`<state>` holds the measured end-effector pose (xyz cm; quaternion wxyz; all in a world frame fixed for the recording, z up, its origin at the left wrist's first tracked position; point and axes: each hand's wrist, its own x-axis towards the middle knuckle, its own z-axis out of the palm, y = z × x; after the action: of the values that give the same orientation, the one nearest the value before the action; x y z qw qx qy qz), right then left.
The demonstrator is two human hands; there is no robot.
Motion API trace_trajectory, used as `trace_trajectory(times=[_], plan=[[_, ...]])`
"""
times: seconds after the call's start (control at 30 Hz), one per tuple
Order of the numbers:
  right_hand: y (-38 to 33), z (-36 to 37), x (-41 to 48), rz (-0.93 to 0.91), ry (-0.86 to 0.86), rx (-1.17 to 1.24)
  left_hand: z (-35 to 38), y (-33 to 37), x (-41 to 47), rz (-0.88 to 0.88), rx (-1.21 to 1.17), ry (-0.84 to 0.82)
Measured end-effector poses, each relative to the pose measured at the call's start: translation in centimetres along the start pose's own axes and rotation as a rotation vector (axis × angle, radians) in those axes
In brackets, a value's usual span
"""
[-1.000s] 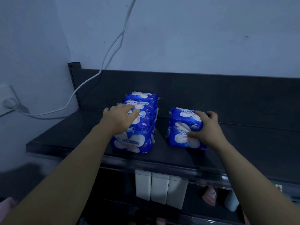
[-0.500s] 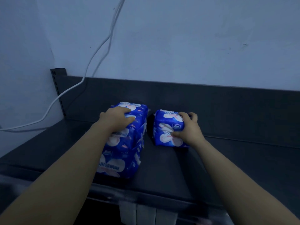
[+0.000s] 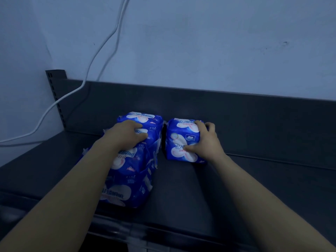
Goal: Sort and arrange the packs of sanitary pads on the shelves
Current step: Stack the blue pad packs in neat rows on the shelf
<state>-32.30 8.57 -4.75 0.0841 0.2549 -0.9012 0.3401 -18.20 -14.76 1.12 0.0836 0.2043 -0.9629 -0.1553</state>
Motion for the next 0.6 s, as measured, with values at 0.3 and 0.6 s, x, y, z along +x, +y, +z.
trace_trajectory(times=[0.3, 0.6], plan=[[-1.7, -2.4, -3.4, -0.072, 0.112, -0.275, -2.2, 1.4, -3.3, 0.099, -0.038, 0.139], [-4.7, -6.0, -12.5, -0.081, 0.073, -0.236, -0.3, 5.3, -9.8, 0.361, 0.035, 0.180]])
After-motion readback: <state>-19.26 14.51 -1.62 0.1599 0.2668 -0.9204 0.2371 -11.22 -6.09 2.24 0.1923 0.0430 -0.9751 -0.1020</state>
